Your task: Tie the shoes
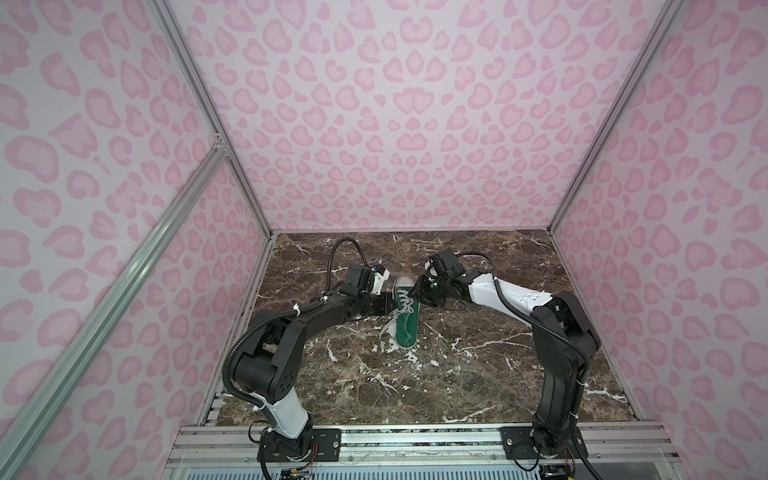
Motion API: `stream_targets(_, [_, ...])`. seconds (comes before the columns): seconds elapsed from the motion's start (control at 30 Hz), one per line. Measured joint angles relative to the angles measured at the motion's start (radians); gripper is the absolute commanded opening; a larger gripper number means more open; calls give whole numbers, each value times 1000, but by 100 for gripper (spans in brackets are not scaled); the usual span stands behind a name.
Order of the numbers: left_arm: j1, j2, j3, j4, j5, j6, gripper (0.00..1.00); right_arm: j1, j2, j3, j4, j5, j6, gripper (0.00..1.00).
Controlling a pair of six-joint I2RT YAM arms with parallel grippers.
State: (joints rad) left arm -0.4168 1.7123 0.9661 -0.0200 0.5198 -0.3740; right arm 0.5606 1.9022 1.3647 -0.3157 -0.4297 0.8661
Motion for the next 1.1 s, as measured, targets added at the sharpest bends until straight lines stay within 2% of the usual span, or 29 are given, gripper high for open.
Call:
stream_targets(0.43, [-1,0,-12,29,0,-10,3,49,103,172,-163,4,-115,29])
stream_targets(0.77, [-2,0,-13,36,0,-10,3,61,157,201,-203,3,-144,26])
stream_targets(1.1, [-2,0,-13,37,0,-11,3,53,151,187,-183,3,-140,3])
